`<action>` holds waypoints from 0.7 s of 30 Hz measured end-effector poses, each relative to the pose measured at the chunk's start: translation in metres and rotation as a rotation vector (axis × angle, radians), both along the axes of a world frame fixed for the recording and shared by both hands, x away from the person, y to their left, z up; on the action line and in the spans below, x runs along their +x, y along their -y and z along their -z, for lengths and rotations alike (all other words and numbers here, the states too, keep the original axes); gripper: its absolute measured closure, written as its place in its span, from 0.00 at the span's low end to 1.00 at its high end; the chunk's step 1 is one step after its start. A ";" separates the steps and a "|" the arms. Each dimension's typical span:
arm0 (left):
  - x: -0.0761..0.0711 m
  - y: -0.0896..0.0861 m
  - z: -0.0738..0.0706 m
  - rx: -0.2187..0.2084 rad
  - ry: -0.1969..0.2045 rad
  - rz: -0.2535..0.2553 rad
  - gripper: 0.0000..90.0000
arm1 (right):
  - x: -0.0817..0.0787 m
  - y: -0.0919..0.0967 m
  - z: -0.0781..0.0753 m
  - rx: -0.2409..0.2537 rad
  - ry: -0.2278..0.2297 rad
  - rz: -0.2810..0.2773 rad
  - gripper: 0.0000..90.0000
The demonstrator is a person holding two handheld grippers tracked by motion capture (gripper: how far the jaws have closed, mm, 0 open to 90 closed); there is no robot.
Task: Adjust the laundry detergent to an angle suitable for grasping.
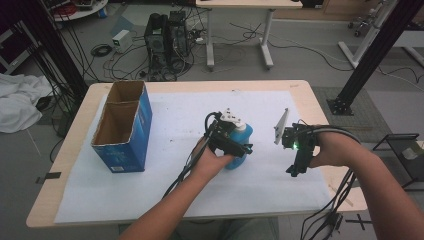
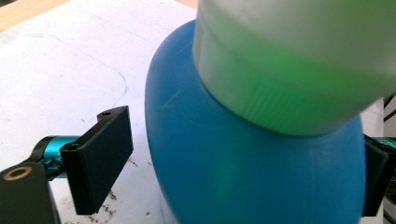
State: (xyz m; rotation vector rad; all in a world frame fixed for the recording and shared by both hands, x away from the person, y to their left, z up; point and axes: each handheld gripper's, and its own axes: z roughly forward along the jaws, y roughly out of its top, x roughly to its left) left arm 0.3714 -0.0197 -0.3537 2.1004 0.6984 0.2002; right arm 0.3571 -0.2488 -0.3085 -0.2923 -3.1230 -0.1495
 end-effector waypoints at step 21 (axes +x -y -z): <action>-0.003 0.003 -0.001 0.031 0.034 -0.014 0.29 | 0.001 0.001 0.001 0.001 -0.003 -0.003 0.05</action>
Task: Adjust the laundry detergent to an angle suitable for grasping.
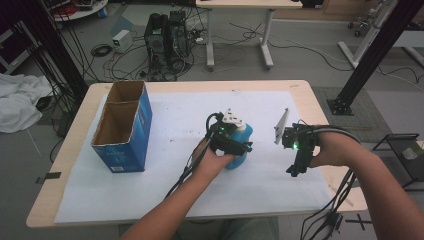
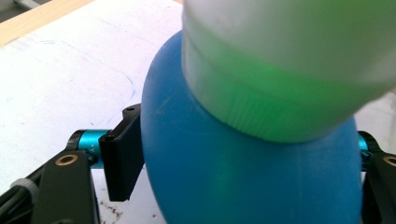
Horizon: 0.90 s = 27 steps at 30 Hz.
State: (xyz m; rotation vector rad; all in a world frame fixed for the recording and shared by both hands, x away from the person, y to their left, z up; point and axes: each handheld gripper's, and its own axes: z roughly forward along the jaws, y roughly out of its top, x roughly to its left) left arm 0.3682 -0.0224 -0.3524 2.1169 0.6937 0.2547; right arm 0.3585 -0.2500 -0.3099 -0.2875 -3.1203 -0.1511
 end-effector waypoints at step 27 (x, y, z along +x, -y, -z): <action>-0.007 0.006 0.002 0.046 0.104 -0.038 0.47 | 0.002 0.001 0.003 -0.004 -0.001 -0.009 0.05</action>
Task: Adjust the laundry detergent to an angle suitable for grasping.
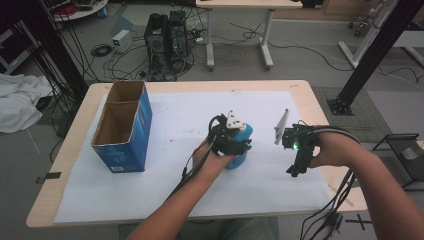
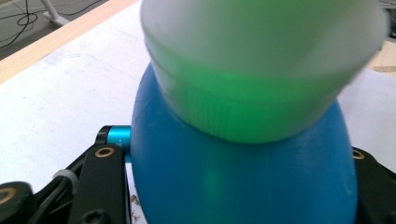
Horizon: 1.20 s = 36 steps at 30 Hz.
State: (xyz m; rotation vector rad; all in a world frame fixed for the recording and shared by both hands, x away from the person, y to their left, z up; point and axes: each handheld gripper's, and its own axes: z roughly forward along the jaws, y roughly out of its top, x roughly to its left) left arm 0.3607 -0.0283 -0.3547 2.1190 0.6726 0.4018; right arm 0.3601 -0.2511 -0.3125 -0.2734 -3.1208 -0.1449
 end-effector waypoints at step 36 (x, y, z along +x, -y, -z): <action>0.024 -0.036 -0.036 -0.036 -0.041 0.186 0.50 | -0.002 -0.004 0.001 -0.006 0.000 -0.006 0.05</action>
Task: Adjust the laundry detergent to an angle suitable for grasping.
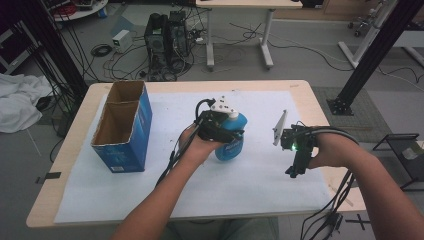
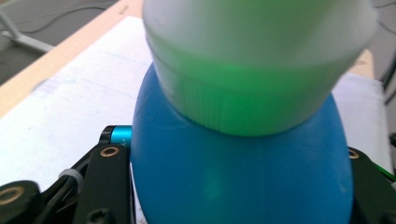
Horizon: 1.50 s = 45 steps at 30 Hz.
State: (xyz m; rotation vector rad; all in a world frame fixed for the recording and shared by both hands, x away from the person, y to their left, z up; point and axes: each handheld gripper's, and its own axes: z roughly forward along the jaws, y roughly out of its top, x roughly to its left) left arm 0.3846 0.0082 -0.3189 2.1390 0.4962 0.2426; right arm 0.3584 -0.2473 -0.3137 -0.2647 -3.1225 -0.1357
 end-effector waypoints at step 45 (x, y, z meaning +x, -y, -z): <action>0.040 -0.029 0.025 0.032 -0.013 0.371 0.50 | 0.004 -0.007 0.009 -0.009 -0.018 -0.009 0.05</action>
